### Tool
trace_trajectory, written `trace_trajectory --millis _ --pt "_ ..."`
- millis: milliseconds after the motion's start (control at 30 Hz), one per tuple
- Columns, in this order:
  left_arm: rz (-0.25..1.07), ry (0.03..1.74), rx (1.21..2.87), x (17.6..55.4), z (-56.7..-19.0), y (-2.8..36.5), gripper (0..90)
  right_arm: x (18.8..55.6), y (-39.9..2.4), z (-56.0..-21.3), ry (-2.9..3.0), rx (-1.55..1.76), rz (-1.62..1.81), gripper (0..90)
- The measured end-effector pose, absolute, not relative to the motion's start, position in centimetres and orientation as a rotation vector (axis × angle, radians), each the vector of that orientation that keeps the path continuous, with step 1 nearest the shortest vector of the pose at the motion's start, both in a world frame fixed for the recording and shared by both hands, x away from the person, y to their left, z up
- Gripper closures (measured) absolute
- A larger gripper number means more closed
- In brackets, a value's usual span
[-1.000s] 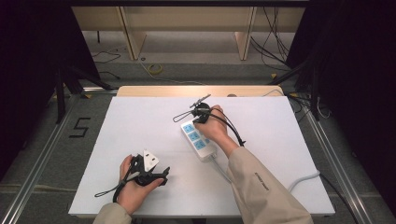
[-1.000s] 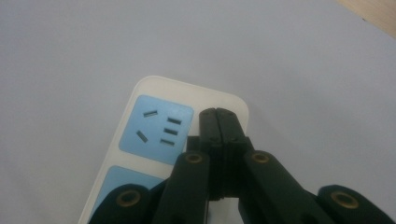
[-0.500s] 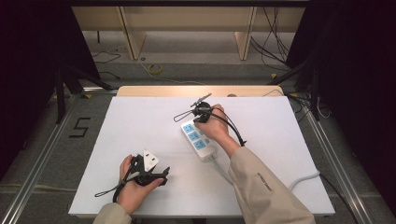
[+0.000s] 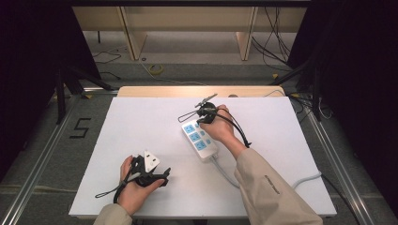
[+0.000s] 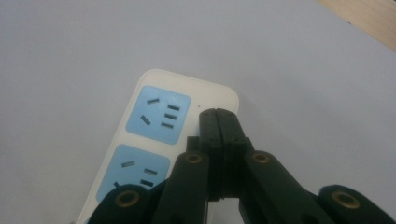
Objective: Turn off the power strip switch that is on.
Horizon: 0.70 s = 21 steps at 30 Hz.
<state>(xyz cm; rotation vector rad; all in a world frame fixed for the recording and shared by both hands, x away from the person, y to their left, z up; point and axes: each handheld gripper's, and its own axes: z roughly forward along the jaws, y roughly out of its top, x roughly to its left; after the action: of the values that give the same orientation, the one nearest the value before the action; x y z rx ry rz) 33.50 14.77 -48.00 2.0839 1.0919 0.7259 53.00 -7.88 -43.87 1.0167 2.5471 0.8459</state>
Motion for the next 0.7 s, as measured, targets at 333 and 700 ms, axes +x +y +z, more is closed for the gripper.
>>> trace_trajectory --millis 333,700 --pt "0.727 1.094 2.085 33.5 -48.0 14.8 17.4 52.1 -8.9 -43.2 2.557 0.994 0.863 90.0" --pt "0.725 1.094 2.093 33.4 -48.0 14.8 17.5 50.3 -11.1 -42.8 2.557 0.959 0.879 90.0"
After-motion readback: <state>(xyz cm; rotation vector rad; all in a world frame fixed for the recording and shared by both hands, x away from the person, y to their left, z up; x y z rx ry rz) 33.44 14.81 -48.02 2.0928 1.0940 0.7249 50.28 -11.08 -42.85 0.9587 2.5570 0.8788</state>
